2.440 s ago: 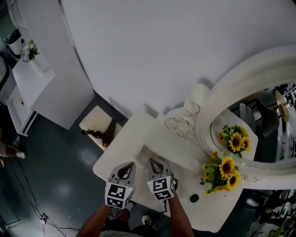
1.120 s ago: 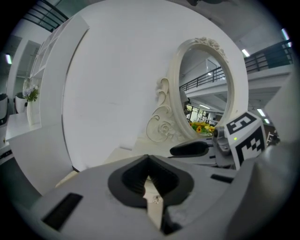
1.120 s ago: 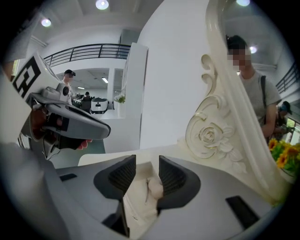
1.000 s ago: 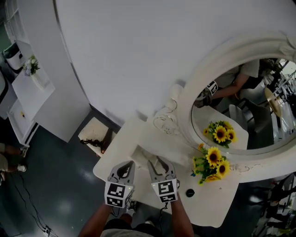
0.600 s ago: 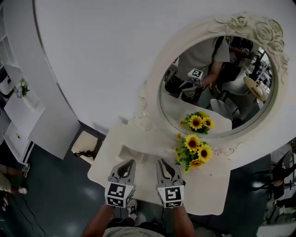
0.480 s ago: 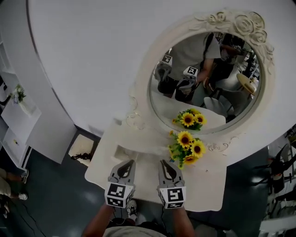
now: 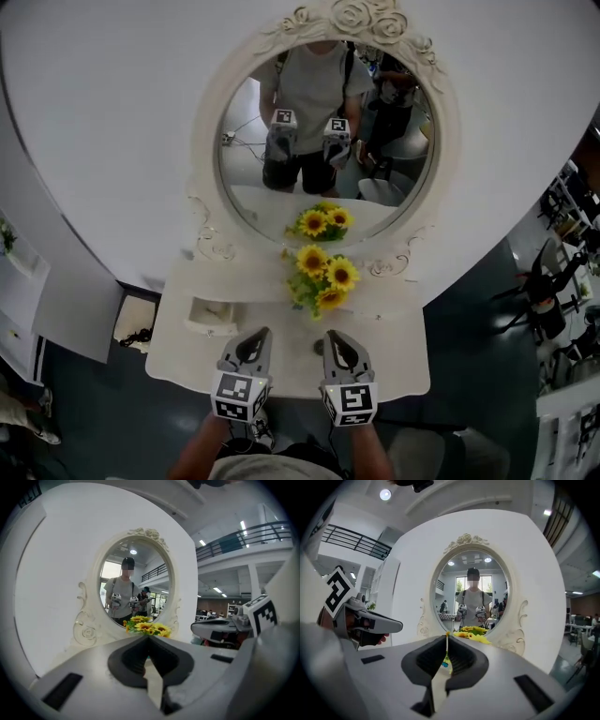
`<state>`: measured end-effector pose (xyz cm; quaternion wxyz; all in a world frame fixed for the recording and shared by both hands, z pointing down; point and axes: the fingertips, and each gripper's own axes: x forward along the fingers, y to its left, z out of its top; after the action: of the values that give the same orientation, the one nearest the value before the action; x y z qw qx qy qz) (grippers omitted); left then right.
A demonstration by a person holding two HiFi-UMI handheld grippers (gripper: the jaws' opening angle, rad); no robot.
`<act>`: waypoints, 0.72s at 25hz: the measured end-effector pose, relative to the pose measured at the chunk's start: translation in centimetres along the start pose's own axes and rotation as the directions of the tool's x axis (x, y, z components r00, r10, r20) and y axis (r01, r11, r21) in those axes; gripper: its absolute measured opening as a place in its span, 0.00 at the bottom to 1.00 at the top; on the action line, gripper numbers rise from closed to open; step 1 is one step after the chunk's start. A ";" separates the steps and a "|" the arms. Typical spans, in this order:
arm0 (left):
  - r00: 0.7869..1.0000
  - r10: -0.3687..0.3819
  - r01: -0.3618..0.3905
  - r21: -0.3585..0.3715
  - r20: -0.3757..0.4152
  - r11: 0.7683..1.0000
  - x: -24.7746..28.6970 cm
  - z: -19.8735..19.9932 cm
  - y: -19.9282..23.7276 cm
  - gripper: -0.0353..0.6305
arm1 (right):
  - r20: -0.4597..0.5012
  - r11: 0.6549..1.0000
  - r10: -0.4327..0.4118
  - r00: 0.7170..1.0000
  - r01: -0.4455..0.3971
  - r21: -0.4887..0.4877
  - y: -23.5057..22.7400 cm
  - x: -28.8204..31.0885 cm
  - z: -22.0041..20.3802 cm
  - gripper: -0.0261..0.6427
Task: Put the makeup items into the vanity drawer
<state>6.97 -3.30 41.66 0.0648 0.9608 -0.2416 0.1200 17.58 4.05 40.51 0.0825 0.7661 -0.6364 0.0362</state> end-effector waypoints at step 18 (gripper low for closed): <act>0.990 -0.084 0.083 -0.016 -0.116 0.996 5.4 -5.2 -5.9 0.05 | -0.137 0.996 -0.050 0.989 0.060 0.071 -4.9 -2.5 -8.1 0.07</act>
<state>13.34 0.36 47.66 0.0893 0.9610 -0.1976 0.1715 22.28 8.74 47.65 0.0976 0.7816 -0.6063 0.1094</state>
